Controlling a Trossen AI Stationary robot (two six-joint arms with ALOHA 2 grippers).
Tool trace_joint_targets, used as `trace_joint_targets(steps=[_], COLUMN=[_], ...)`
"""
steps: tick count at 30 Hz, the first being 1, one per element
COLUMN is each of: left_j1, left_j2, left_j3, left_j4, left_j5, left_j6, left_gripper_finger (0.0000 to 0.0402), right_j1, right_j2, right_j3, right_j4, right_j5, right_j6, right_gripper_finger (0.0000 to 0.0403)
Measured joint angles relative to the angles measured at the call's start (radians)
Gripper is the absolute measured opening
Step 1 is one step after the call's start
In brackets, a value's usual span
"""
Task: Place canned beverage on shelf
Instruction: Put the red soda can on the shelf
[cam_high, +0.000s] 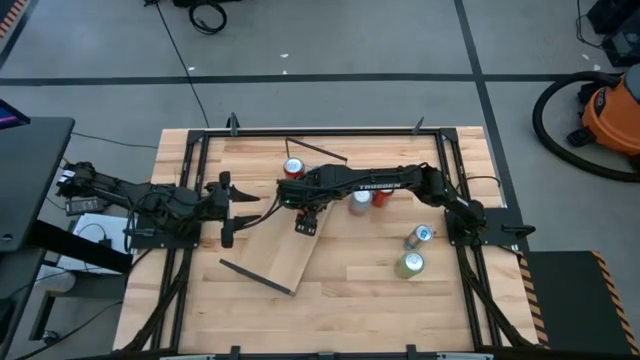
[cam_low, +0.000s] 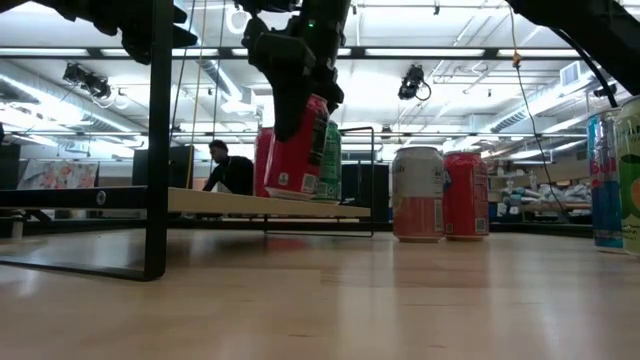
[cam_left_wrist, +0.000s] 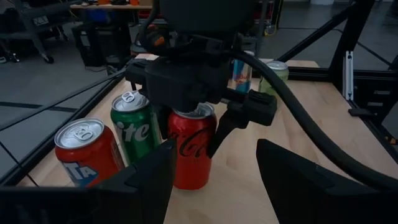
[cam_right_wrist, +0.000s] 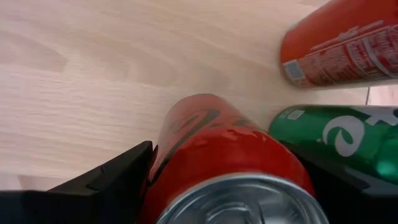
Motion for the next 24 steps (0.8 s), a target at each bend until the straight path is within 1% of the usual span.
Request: trace_joint_targets(steps=[4,13,16,20,24], left_j1=[0.000,0.000,0.000,0.000,0.000], left_j2=[0.000,0.000,0.000,0.000,0.000], left_j3=[0.000,0.000,0.000,0.001,0.002], left_j4=[0.000,0.000,0.002,0.024,0.023], left_j5=[0.000,0.000,-0.001,-0.018,-0.018], left_j6=[-0.001,-0.001,0.000,0.015,0.015], left_gripper_finger=[0.0231,0.0231,0.0231,0.0231,0.0231], right_j1=[-0.003,-0.005,-0.005,-0.007,-0.012], right_j2=[0.000,-0.001,-0.002,-0.002,-0.003], right_j3=[0.000,0.000,0.000,0.000,0.000], right_j4=[0.008,0.033,0.063,0.143,0.198], right_j5=[-0.003,0.000,0.003,0.003,0.017], right_j6=[-0.008,-0.022,-0.044,-0.088,-0.094], right_gripper_finger=[0.0351,0.0352,0.0352,0.0352,0.0352])
